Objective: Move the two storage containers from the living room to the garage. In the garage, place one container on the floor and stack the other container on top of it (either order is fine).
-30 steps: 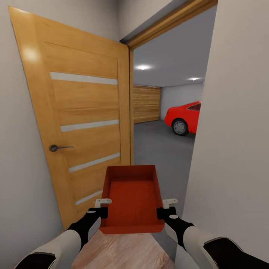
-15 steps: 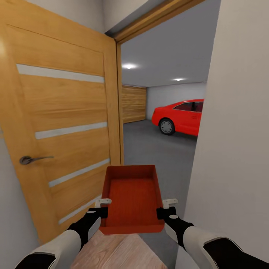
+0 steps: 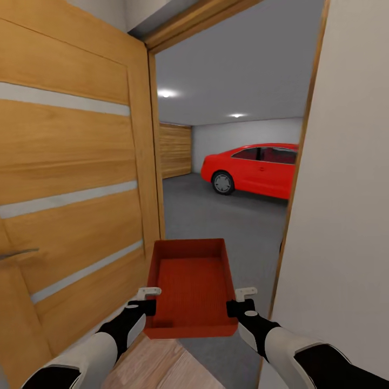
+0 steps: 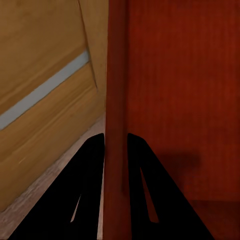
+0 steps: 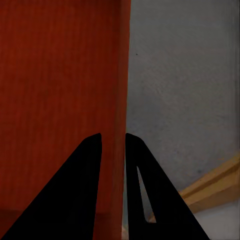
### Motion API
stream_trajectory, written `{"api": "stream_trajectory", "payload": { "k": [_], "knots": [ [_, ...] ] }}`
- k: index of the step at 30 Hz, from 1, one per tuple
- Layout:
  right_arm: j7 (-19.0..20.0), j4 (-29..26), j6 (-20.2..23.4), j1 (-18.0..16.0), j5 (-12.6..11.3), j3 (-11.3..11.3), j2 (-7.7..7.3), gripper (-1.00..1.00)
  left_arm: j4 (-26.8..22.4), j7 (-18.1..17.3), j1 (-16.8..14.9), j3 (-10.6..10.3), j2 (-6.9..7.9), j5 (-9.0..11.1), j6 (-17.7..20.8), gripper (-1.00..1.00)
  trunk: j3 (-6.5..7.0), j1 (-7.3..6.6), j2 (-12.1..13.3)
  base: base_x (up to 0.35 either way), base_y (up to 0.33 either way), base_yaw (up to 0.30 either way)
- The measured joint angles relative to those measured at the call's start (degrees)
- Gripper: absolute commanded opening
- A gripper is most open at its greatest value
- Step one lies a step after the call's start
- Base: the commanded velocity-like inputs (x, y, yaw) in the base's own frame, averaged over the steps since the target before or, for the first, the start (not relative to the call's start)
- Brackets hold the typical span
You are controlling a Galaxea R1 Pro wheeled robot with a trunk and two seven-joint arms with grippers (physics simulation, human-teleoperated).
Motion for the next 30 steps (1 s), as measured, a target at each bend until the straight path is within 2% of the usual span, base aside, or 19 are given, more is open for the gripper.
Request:
{"api": "stream_trajectory", "payload": {
  "k": [30],
  "knots": [
    [0.07, 0.01, -0.02, 0.00, -0.03, 0.02, -0.04, -1.00, 0.02, 0.07, 0.00, 0.01, -0.05, -0.02, 0.00, -1.00, 0.00, 0.00, 0.00, 0.293, 0.209, -0.246]
  ]
}}
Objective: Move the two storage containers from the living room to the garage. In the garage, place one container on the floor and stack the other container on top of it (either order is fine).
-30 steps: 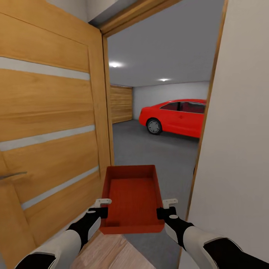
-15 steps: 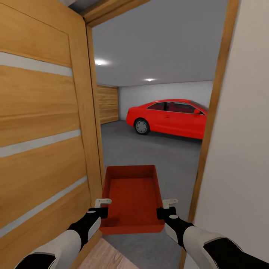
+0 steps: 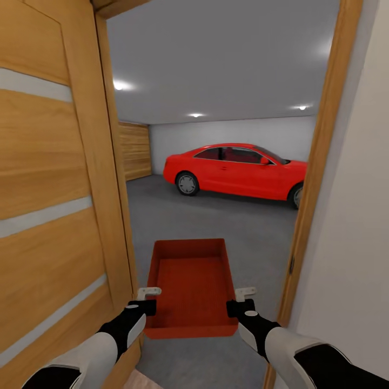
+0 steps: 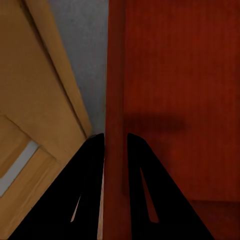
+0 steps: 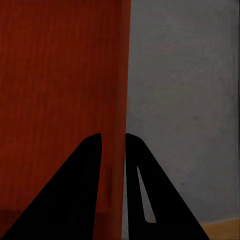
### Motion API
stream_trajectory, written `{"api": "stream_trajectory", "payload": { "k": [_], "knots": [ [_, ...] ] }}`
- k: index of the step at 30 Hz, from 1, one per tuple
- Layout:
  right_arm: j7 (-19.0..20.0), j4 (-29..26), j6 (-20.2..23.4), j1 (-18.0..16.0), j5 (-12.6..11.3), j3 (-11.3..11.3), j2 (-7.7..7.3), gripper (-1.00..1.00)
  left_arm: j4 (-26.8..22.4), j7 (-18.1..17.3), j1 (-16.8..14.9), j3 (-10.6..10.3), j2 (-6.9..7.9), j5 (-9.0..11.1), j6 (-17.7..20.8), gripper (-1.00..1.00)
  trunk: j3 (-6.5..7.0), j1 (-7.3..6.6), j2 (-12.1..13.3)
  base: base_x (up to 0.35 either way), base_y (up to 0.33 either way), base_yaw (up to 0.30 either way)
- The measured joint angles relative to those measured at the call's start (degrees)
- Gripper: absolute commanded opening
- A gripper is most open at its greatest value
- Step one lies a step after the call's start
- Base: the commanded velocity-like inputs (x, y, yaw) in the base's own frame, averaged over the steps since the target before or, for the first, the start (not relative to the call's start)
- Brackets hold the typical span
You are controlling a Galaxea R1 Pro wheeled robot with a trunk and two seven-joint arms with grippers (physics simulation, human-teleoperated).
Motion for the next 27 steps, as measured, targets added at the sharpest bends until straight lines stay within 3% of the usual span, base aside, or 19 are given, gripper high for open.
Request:
{"api": "stream_trajectory", "payload": {
  "k": [27],
  "knots": [
    [0.03, -0.02, 0.02, 0.00, 0.05, -0.05, -0.02, -1.00, -0.04, 0.07, 0.00, -0.11, -0.01, 0.14, 0.02, -1.00, 0.00, 0.00, 0.00, 0.254, 0.247, -0.246]
  ]
}}
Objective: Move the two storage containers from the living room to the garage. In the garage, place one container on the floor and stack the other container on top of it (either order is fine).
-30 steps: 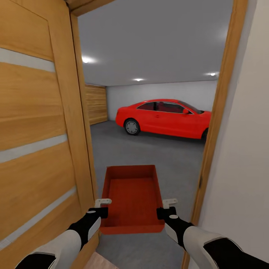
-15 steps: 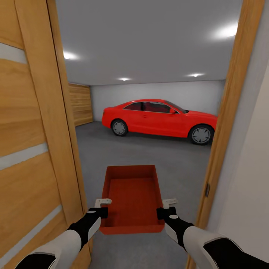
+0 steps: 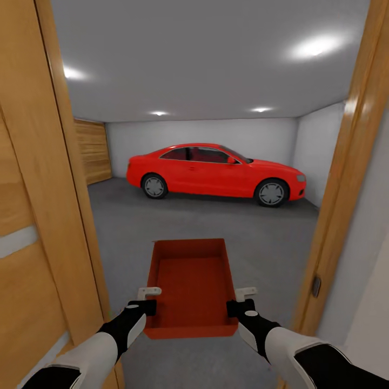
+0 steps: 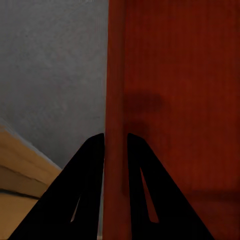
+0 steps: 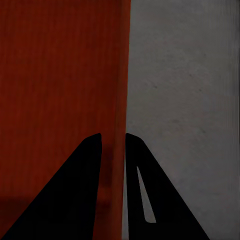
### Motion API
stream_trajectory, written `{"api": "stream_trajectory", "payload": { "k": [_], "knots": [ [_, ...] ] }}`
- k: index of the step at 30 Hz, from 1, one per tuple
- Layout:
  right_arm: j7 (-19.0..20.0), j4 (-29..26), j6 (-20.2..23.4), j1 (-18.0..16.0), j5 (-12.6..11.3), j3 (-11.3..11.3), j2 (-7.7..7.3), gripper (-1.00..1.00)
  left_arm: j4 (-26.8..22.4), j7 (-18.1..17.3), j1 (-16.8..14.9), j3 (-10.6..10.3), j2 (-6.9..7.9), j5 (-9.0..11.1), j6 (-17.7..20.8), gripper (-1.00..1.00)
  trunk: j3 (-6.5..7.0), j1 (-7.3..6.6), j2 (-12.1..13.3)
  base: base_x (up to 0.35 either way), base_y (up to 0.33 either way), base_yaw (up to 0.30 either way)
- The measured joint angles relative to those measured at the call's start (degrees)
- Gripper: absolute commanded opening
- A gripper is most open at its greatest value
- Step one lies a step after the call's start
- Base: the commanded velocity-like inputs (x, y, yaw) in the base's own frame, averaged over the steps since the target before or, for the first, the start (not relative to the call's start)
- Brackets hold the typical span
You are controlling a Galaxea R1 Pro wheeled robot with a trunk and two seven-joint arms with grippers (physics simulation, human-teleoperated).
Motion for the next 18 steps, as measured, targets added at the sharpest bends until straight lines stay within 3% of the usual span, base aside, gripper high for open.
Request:
{"api": "stream_trajectory", "payload": {
  "k": [12, 18],
  "knots": [
    [0.00, -0.01, 0.00, 0.00, 0.02, -0.02, -0.01, -1.00, 0.00, -0.01, 0.00, -0.02, 0.00, 0.01, -0.02, -1.00, 0.00, 0.00, 0.00, 0.238, 0.261, -0.246],
    [-0.05, -0.03, -0.01, -0.01, 0.07, -0.03, 0.01, -1.00, 0.00, -0.06, 0.01, 0.03, 0.01, -0.03, -0.09, -1.00, 0.00, 0.02, 0.00, 0.085, 0.072, -0.246]
  ]
}}
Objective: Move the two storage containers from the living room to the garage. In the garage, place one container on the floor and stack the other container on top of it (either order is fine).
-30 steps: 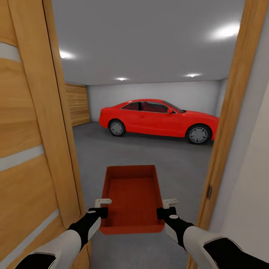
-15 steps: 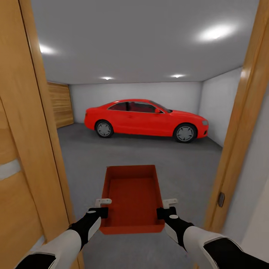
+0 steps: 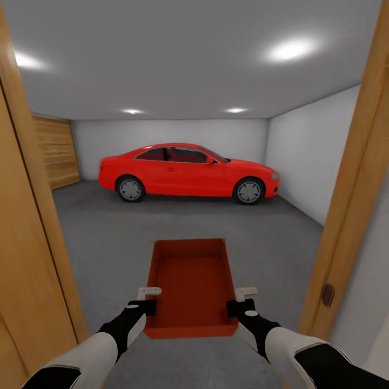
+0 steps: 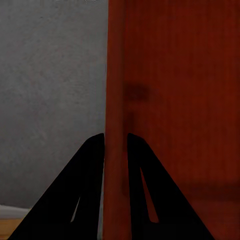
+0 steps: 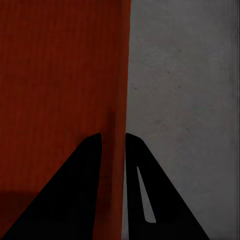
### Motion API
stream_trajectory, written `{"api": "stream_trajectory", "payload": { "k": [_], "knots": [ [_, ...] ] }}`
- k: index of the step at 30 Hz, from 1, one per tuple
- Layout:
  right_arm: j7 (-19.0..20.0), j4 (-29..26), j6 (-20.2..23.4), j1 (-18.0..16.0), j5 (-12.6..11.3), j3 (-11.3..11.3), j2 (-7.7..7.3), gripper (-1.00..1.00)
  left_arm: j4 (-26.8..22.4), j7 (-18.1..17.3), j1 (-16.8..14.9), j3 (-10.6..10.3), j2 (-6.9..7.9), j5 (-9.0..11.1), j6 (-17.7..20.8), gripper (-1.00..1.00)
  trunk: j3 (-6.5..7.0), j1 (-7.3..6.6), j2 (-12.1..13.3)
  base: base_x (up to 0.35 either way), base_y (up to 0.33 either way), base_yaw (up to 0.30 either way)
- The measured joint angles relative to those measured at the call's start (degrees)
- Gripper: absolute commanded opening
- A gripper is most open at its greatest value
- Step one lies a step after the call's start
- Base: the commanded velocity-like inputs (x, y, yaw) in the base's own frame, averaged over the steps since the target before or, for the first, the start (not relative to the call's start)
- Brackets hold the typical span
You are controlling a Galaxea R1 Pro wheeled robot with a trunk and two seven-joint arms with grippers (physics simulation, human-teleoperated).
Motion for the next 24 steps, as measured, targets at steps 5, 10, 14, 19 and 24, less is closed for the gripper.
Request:
{"api": "stream_trajectory", "payload": {
  "k": [5, 10, 14, 19, 24],
  "knots": [
    [-0.01, -0.01, 0.03, 0.00, 0.03, 0.00, 0.01, -1.00, 0.00, 0.02, 0.01, 0.00, 0.01, 0.02, 0.00, -1.00, 0.00, 0.00, 0.00, 0.005, 0.004, -0.114],
    [0.01, -0.03, 0.00, -0.01, 0.07, -0.05, 0.00, -1.00, -0.06, 0.03, 0.02, -0.05, 0.01, 0.06, 0.00, -1.00, 0.00, 0.00, 0.00, 0.001, 0.001, -0.014],
    [0.01, -0.02, 0.04, -0.01, 0.04, -0.02, 0.00, -1.00, -0.02, 0.01, 0.01, -0.01, 0.01, 0.03, 0.00, -1.00, 0.00, 0.00, 0.00, 0.000, 0.000, -0.001],
    [0.01, -0.01, 0.04, 0.00, 0.04, -0.01, 0.00, -1.00, -0.01, 0.01, 0.01, 0.00, 0.01, 0.02, 0.00, -1.00, 0.00, 0.00, 0.00, 0.013, 0.008, 0.000],
    [0.02, 0.00, 0.04, 0.00, 0.01, 0.00, 0.01, -1.00, -0.01, 0.03, 0.01, 0.01, 0.00, 0.00, 0.03, -1.00, 0.00, -0.02, 0.00, 0.139, 0.123, 0.000]
  ]
}}
